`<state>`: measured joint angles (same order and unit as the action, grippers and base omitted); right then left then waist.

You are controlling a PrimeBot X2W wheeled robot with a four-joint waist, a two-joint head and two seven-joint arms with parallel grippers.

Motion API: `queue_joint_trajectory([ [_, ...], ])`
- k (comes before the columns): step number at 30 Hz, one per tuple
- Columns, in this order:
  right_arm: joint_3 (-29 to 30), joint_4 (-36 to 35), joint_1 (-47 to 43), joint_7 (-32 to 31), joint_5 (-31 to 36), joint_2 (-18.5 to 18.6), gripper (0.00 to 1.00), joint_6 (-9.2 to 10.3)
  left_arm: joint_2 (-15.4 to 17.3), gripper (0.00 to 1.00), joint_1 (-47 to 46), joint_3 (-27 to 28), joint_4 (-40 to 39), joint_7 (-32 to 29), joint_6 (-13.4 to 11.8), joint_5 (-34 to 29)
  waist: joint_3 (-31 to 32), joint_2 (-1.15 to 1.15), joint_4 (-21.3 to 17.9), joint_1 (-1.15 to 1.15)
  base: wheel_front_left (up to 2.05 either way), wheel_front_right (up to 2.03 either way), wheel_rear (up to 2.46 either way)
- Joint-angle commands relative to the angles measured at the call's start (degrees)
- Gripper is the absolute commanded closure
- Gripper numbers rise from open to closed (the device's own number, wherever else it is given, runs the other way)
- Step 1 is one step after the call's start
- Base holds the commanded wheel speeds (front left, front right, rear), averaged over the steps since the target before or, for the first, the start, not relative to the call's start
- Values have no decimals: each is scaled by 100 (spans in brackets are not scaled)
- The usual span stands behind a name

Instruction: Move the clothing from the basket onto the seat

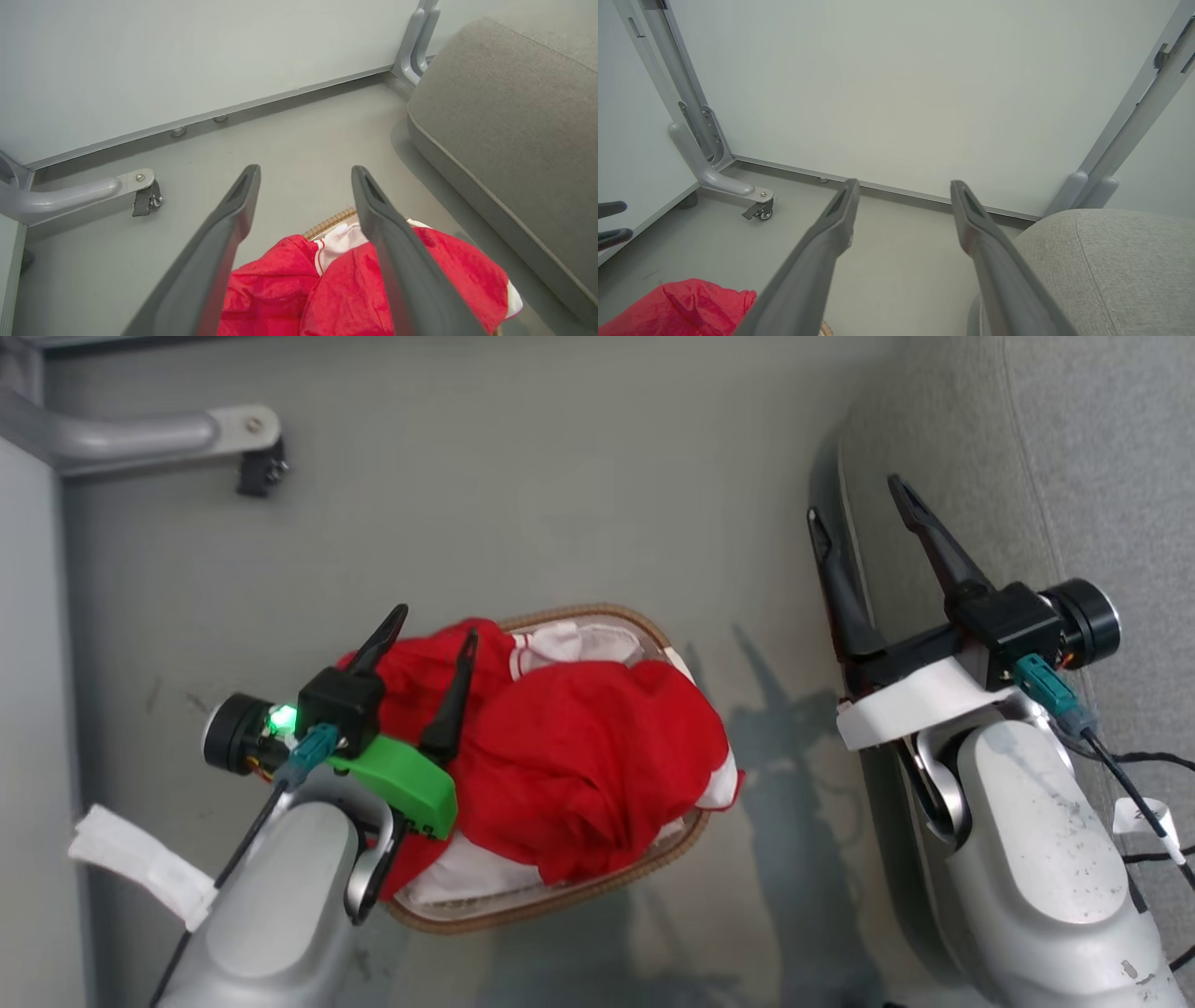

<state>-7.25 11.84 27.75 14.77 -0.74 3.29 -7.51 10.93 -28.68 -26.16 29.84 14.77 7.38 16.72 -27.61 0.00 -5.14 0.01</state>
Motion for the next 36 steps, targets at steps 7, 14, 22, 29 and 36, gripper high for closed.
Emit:
queue_joint_trajectory([
  [7,-181,-345,247,50,-110,-33,0,5,258,0,-758,-597,597,40,14,325,-1446,0,-805,-1,0,0,0],
  [14,-285,-520,147,49,-330,-34,0,5,241,0,-1269,-1133,1343,40,14,678,-1868,0,-997,-1,0,0,0],
  [22,-193,-520,-7,49,-379,-33,0,5,85,0,-1726,-1744,2244,40,14,1067,-2135,0,-1091,-1,0,0,0],
  [29,-176,-533,-53,49,-405,-30,0,5,-130,0,-2011,-2257,3200,-51,14,1374,-2193,0,-1122,-1,0,0,0],
  [36,-222,-421,72,49,-457,-25,0,5,-174,100,-1943,-2727,3377,-6,14,1876,-1951,0,-1078,-1,0,0,0],
])
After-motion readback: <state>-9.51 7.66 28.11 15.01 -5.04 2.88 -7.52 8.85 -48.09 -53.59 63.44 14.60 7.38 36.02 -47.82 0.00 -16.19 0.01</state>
